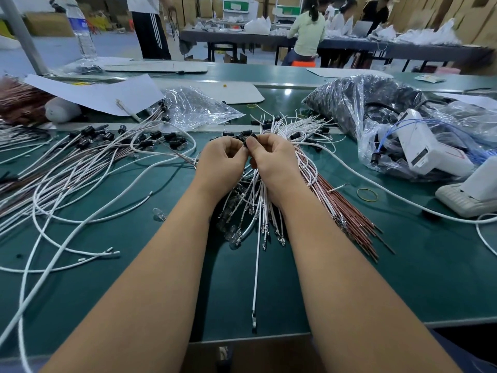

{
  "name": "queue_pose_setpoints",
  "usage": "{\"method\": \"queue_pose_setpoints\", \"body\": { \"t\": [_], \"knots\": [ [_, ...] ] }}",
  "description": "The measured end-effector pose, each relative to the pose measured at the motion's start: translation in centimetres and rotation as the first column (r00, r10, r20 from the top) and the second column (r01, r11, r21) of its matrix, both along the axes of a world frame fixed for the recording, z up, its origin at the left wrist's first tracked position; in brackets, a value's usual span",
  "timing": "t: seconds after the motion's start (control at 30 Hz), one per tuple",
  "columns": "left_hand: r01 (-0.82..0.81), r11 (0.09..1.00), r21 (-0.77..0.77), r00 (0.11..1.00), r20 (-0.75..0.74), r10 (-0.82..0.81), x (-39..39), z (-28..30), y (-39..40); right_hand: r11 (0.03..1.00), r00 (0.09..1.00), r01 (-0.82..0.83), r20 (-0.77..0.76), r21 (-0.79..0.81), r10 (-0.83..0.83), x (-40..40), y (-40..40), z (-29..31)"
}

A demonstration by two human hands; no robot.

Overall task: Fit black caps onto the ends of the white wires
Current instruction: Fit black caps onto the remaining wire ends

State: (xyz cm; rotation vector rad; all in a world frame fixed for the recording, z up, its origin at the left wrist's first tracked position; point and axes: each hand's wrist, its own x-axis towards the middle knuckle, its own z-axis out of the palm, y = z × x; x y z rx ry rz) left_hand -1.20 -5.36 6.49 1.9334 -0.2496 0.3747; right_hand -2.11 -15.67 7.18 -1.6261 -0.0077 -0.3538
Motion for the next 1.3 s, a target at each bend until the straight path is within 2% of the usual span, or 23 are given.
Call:
{"method": "queue_pose_setpoints", "body": {
  "t": [0.2, 0.4, 0.63, 1.03, 1.2, 1.3],
  "knots": [
    [-0.026, 0.999, -0.04, 0.999, 0.04, 0.027, -0.09, 0.15, -0.07, 0.988, 1.0, -0.02, -0.008, 0.155, 0.021, 0.04, 0.06, 0.24],
    [-0.067, 0.997, 0.048, 0.995, 0.072, 0.063, -0.17, 0.01, 0.19, 0.961, 0.996, -0.021, -0.073, 0.277, 0.043, 0.07, -0.22, 0.46],
    [-0.029, 0.998, 0.053, 0.999, 0.041, 0.027, -0.19, -0.03, 0.29, 0.994, 0.998, -0.043, -0.048, 0.103, 0.048, -0.13, -0.27, 0.4],
    [-0.028, 0.999, -0.039, 1.0, -0.015, 0.027, -0.35, -0.08, 0.02, 1.0, 1.0, -0.025, -0.017, 0.01, 0.026, -0.16, -0.27, 0.18],
    [-0.049, 0.999, -0.009, 0.999, -0.005, 0.049, 0.06, -0.16, -0.07, 0.999, 0.999, -0.013, -0.039, 0.05, 0.015, -0.08, -0.19, 0.09],
    [-0.082, 0.996, 0.04, 0.996, 0.033, 0.081, 0.25, -0.18, 0.09, 0.988, 0.998, -0.012, -0.063, 0.152, 0.022, 0.04, -0.18, 0.23]
  ]
}}
